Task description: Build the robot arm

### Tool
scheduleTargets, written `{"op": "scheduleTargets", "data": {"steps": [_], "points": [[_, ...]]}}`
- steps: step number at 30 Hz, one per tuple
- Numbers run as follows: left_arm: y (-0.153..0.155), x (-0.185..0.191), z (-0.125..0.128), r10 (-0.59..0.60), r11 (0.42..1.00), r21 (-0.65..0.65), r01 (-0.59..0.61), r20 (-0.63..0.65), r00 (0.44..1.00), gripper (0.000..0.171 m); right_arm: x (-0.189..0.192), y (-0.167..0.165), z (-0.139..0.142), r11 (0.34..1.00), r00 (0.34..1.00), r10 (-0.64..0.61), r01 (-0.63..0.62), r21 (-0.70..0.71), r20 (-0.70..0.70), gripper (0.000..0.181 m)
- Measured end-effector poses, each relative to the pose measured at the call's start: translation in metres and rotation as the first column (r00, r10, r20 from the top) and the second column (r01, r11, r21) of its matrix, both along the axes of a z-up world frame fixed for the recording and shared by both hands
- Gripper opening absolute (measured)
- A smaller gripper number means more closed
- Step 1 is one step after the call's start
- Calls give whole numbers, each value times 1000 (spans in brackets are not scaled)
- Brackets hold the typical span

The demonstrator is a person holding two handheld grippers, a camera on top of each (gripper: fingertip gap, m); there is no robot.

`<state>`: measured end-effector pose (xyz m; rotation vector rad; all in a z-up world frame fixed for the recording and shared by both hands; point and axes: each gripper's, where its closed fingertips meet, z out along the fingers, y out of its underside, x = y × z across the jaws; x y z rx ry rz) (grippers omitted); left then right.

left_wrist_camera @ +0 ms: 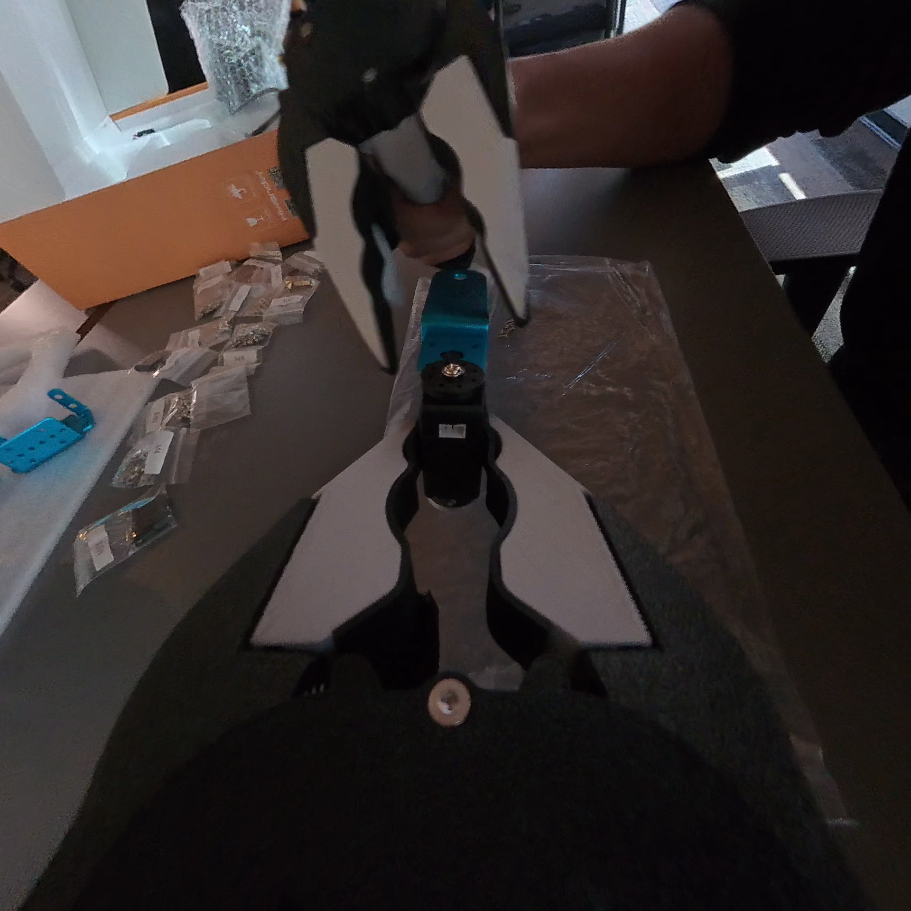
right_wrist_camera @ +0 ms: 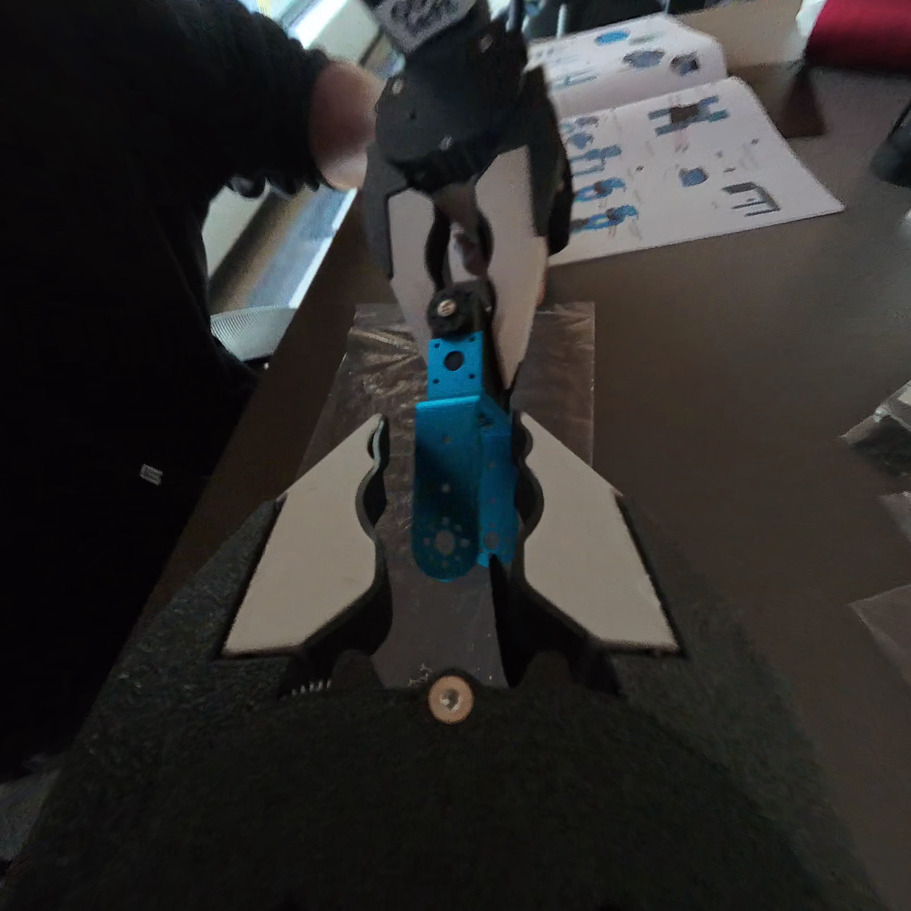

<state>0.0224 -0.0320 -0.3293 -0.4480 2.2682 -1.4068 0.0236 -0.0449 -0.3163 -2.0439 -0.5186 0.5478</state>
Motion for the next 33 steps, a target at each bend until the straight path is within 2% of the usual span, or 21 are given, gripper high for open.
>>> {"op": "scheduleTargets", "data": {"steps": [4, 5, 15, 22, 28, 33], "points": [[2, 0, -6, 15, 999, 35, -15, -11, 1000, 21, 2, 8, -12, 999, 985, -47, 43, 27, 168, 30], [2, 1, -6, 21, 999, 41, -20, -10, 1000, 21, 3, 8, -13, 998, 982, -51, 46, 31, 181, 31], [3, -3, -11, 12, 999, 35, -9, -75, 997, 21, 2, 10, -13, 998, 982, -52, 45, 44, 180, 28], [6, 2, -9, 58, 998, 12, -57, -102, 993, 23, 7, 12, -9, 995, 972, -104, 99, 33, 209, 27], [12, -3, -5, 41, 999, 11, -39, -168, 985, 42, 11, 9, -9, 992, 957, -126, 128, 7, 260, 27], [12, -10, -4, 30, 1000, 12, -27, -219, 975, 44, 13, 6, -11, 992, 960, -113, 121, -17, 256, 26]]}}
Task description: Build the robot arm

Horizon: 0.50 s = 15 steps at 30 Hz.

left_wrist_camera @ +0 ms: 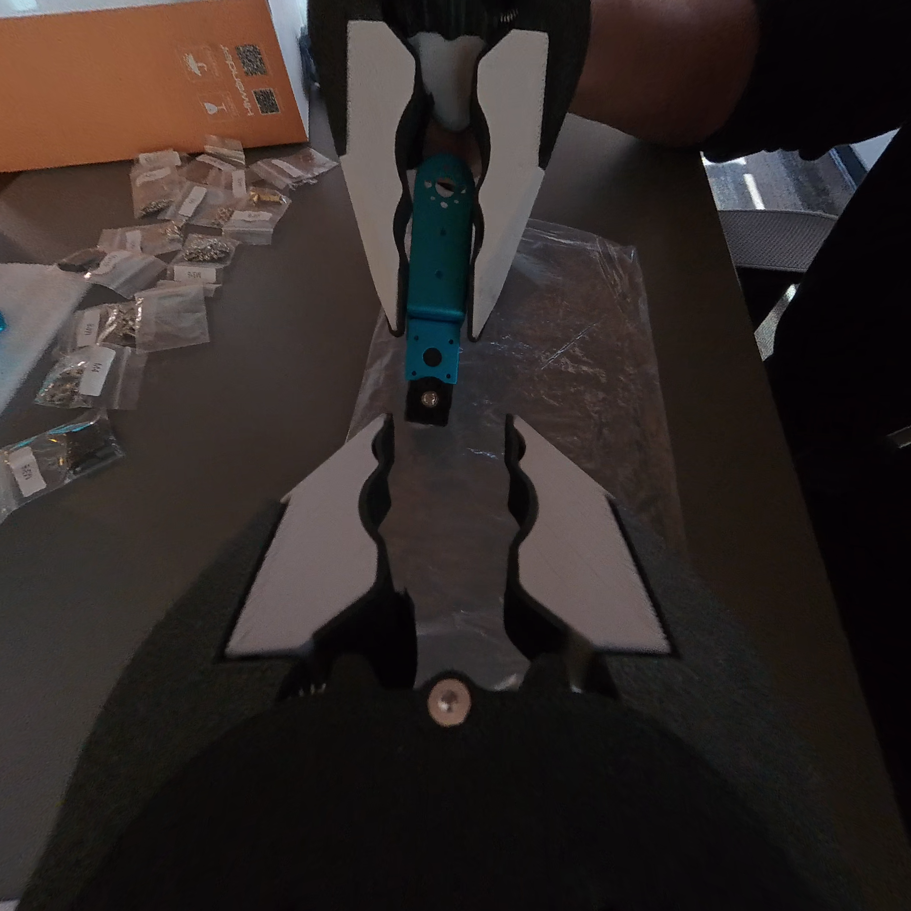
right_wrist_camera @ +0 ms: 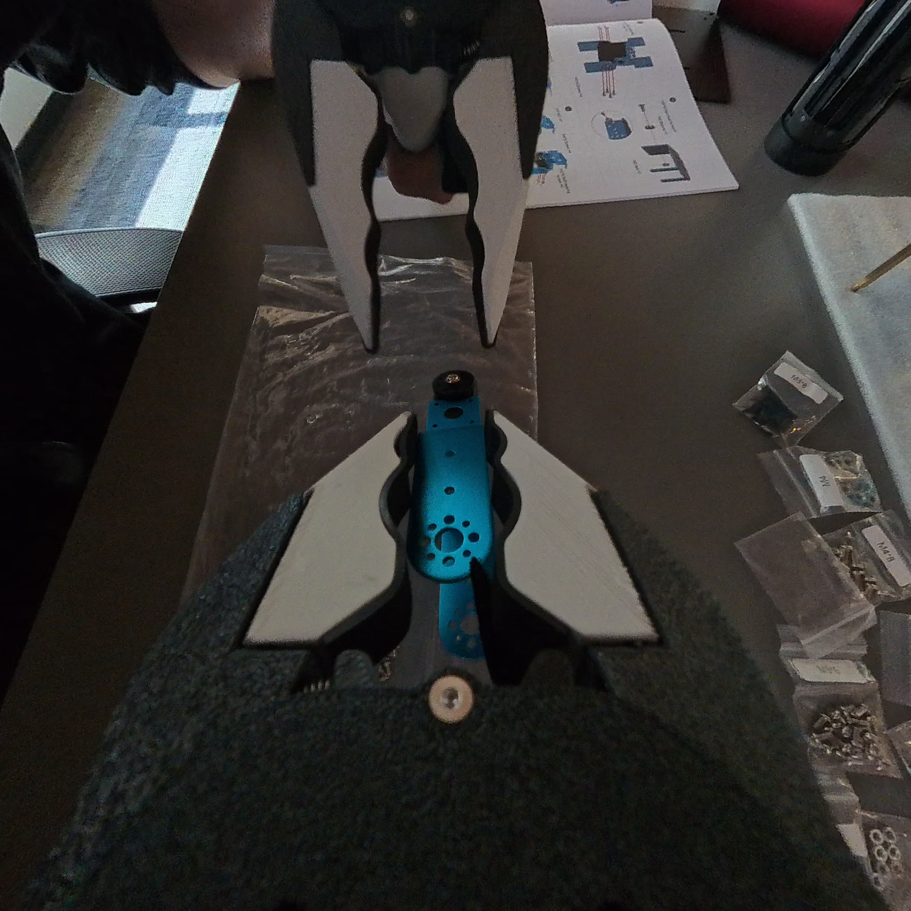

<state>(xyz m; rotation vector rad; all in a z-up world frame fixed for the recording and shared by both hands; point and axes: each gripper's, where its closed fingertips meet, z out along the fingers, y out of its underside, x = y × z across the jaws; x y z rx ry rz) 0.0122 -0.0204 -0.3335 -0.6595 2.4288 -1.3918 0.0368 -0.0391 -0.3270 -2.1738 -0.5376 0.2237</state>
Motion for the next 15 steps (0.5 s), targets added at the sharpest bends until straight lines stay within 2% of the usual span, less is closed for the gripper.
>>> {"op": "scheduleTargets", "data": {"steps": [2, 5, 7, 9, 12, 15], "points": [[-2, -4, 8, 17, 1000, 0, -17, -1, 1000, 52, 3, -4, -2, 1000, 1000, 1, -2, -29, -25, 26], [-4, -19, 36, 90, 993, -81, -88, 20, 996, 53, 12, -11, -10, 996, 999, -16, 12, -88, -52, 27], [1, -35, 47, 180, 976, -132, -174, 37, 983, 53, 20, -16, -18, 992, 999, -28, 22, -126, -42, 27], [16, -51, 49, 307, 944, -146, -295, 68, 949, 53, 21, -17, -18, 992, 997, -30, 21, -123, -71, 27], [46, -83, 49, 500, 854, -206, -478, 69, 864, 52, 22, -18, -19, 991, 995, -26, 13, -130, -96, 27], [82, -120, 51, 667, 712, -291, -640, -5, 745, 52, 22, -19, -20, 990, 994, -33, 18, -143, -101, 28]]}}
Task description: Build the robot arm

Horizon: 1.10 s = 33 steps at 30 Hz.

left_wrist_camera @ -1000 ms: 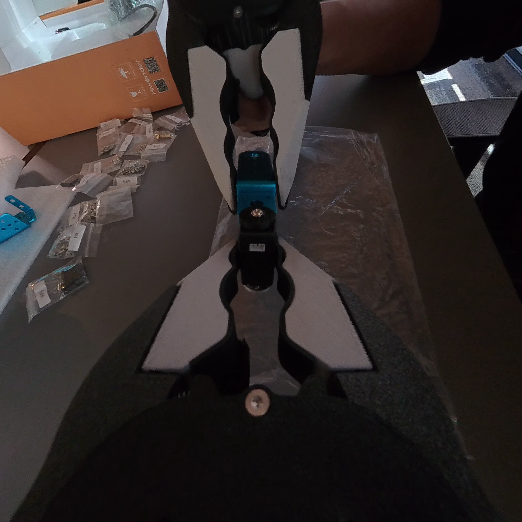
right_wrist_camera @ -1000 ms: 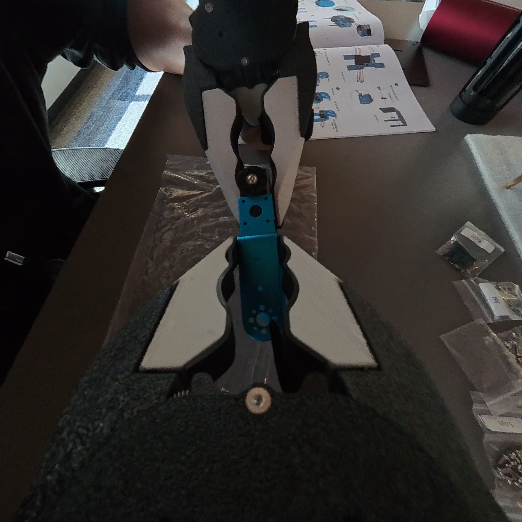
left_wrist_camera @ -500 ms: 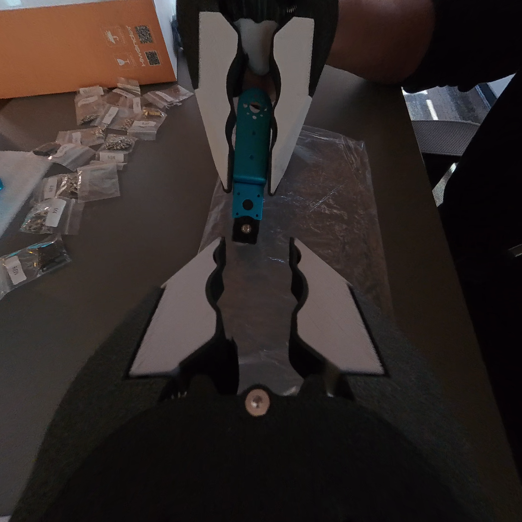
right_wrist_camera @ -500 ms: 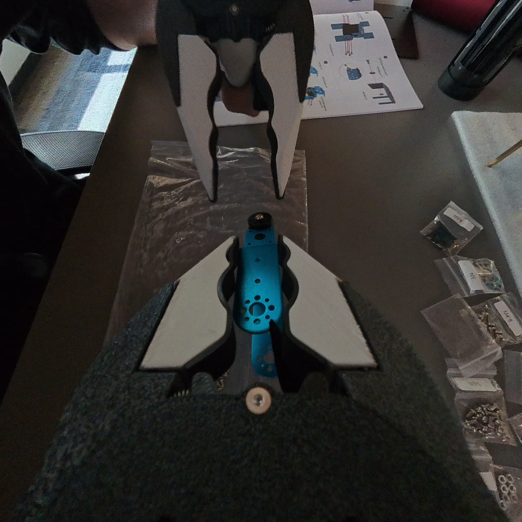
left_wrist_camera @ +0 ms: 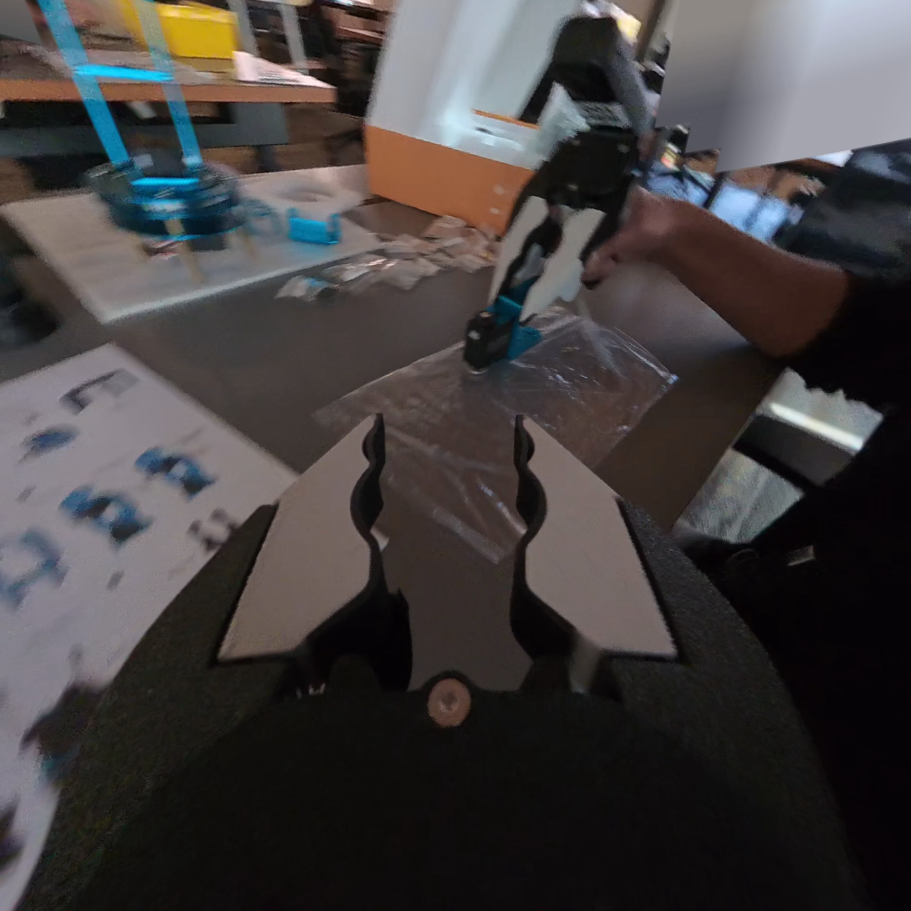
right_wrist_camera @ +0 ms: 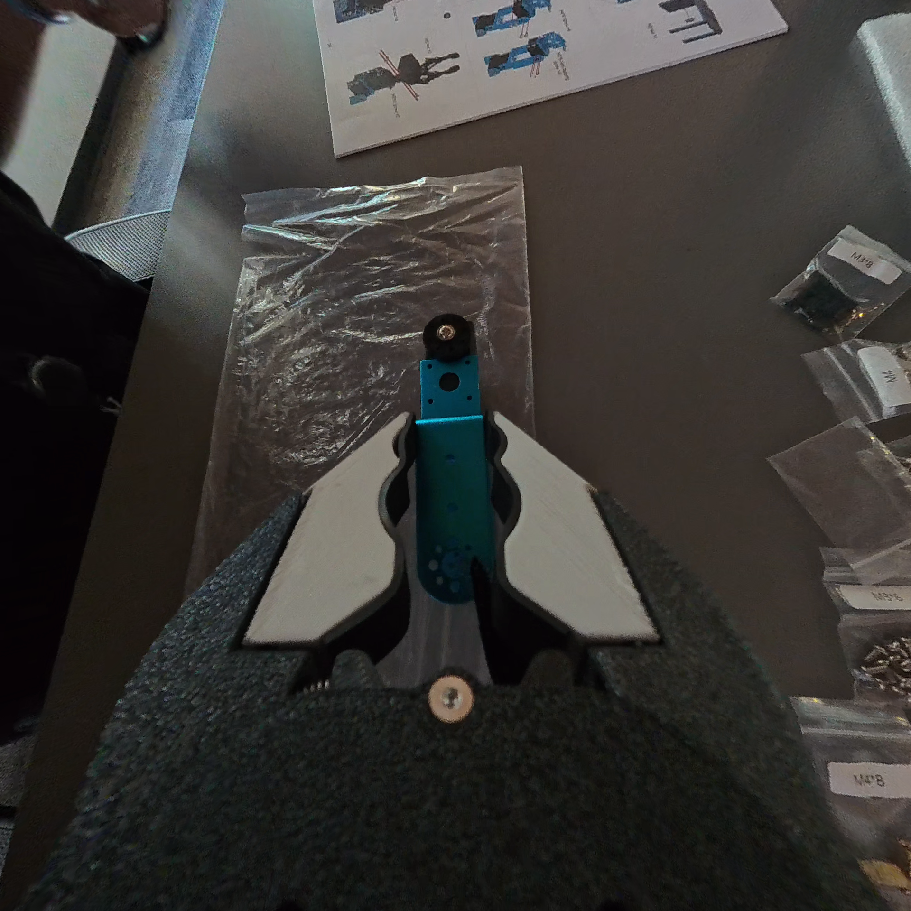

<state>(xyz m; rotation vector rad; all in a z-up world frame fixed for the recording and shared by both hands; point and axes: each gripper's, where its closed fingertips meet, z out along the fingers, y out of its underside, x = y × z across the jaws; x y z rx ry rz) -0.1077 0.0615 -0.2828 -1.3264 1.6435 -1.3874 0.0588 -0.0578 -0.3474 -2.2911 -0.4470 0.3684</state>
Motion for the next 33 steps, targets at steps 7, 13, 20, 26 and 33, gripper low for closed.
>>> {"op": "scheduleTargets", "data": {"steps": [7, 13, 20, 26, 33], "points": [[138, -120, -32, 578, 815, 53, -578, -156, 801, 52, 7, 11, 4, 996, 996, -91, 91, -1, -2, 39], [208, -192, -47, 755, 641, 65, -765, -236, 612, 52, 13, 21, 32, 956, 951, -271, 284, 75, -146, 43], [230, -192, -58, 696, 695, -13, -719, -237, 677, 52, 32, 25, 59, 760, 796, -543, 601, 247, -267, 37], [240, -195, -63, 697, 711, 44, -702, -182, 694, 52, 20, 39, 68, 693, 755, -604, 656, 299, -254, 33], [243, -197, -68, 667, 733, -36, -680, -159, 728, 50, 10, 43, 76, 690, 740, -624, 672, 268, -250, 32]]}}
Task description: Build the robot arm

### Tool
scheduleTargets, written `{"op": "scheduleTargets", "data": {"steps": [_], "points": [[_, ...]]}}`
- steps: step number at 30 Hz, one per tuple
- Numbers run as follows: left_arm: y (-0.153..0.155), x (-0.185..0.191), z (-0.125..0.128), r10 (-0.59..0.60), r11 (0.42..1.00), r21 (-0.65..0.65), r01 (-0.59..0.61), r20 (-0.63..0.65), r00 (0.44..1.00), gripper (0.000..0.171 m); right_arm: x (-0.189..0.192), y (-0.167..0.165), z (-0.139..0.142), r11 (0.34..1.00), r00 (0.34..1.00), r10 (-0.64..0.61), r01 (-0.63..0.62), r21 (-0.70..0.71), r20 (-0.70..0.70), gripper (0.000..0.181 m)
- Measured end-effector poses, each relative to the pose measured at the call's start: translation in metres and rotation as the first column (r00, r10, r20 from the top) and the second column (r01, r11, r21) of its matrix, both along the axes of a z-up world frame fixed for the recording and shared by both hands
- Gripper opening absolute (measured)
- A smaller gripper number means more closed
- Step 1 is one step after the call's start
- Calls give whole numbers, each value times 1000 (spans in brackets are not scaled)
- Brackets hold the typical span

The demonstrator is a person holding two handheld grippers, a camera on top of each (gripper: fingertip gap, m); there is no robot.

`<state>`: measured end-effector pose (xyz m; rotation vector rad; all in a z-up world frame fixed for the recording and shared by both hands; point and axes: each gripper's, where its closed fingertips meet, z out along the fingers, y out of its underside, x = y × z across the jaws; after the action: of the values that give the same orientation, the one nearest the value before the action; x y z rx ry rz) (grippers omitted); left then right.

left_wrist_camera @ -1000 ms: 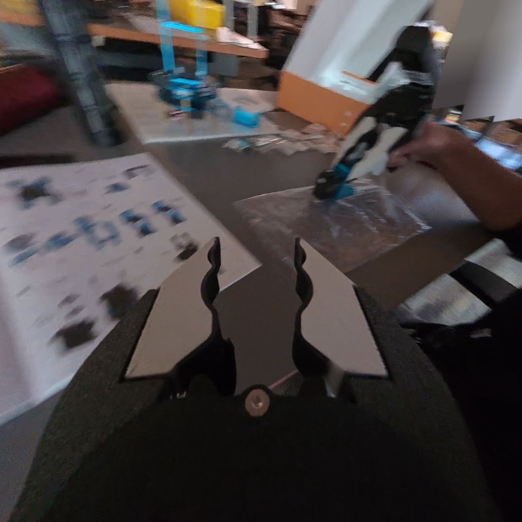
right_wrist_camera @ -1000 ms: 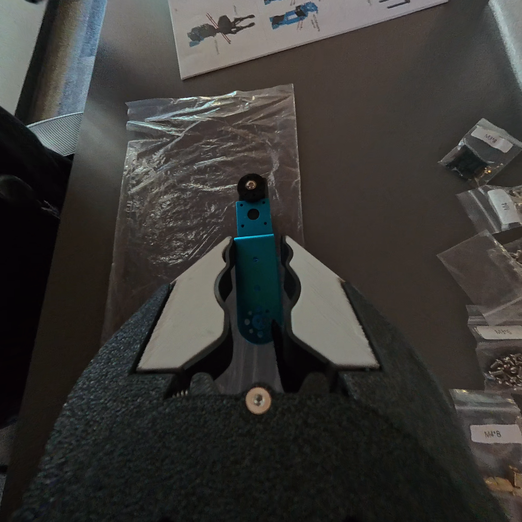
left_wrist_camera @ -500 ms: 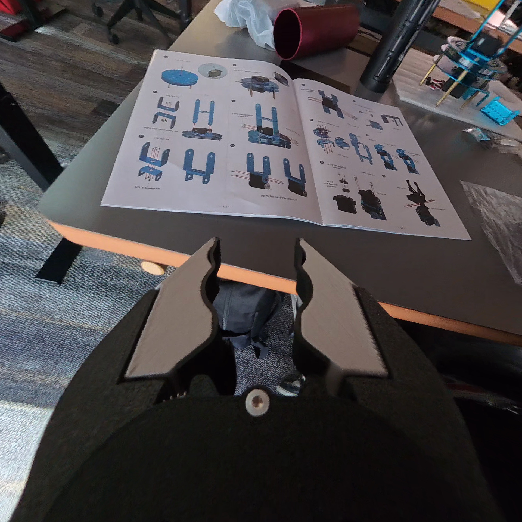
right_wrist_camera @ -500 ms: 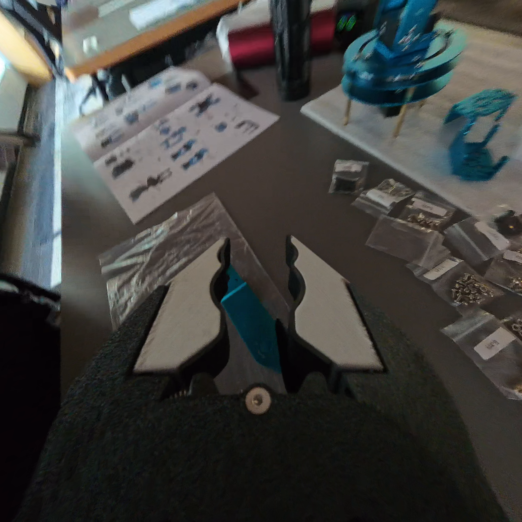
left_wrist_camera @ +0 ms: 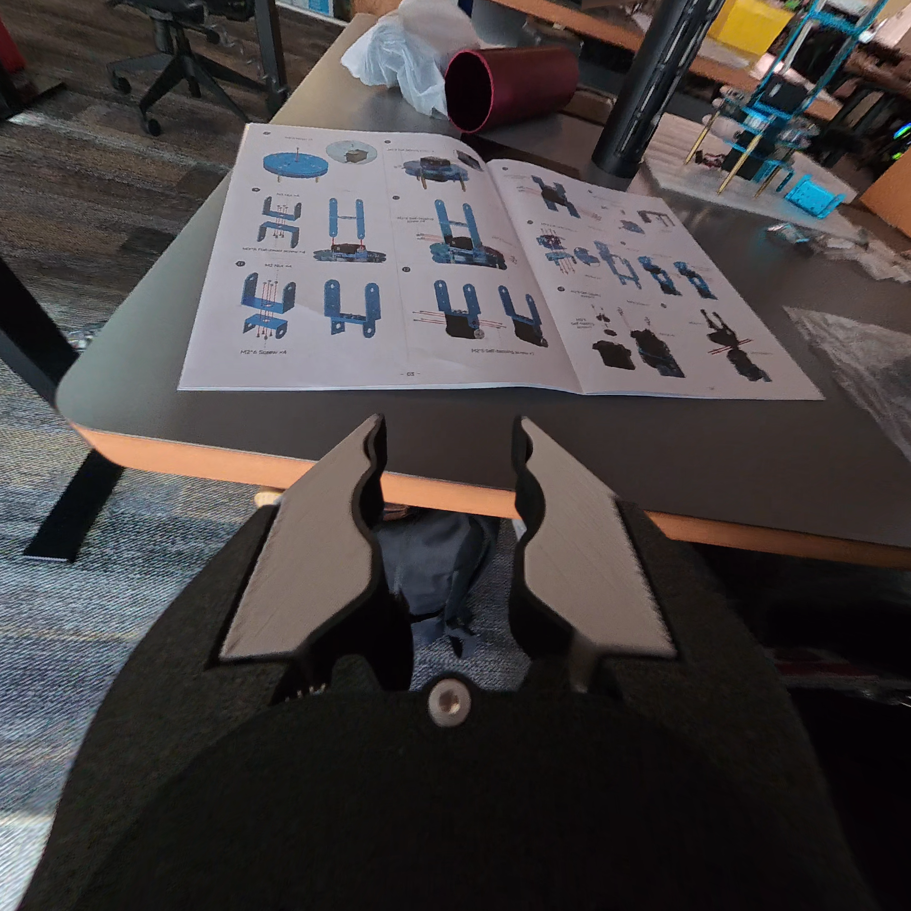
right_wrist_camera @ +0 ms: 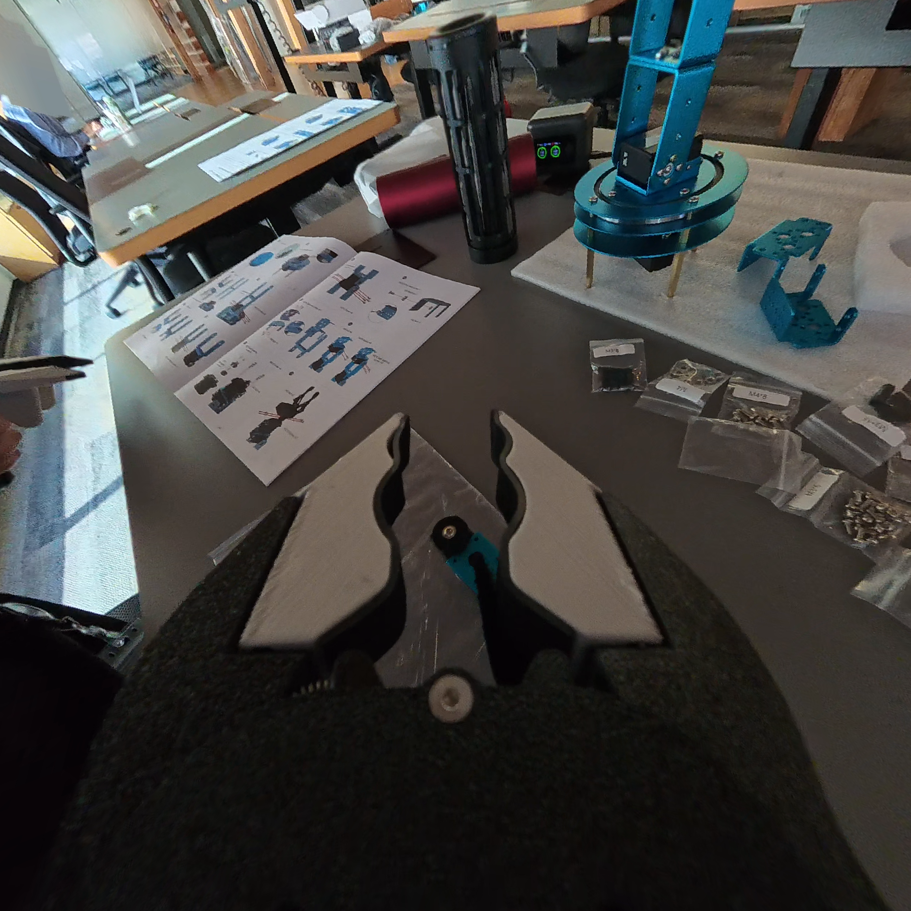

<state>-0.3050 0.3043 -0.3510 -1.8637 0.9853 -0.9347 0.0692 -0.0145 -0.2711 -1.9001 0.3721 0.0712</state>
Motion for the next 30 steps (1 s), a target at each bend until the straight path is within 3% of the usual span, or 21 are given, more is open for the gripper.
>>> {"op": "scheduleTargets", "data": {"steps": [30], "points": [[-9, 13, 8, -64, 998, -9, 64, 0, 998, 49, -5, -36, -9, 997, 997, -66, 67, -23, 26, 30]]}}
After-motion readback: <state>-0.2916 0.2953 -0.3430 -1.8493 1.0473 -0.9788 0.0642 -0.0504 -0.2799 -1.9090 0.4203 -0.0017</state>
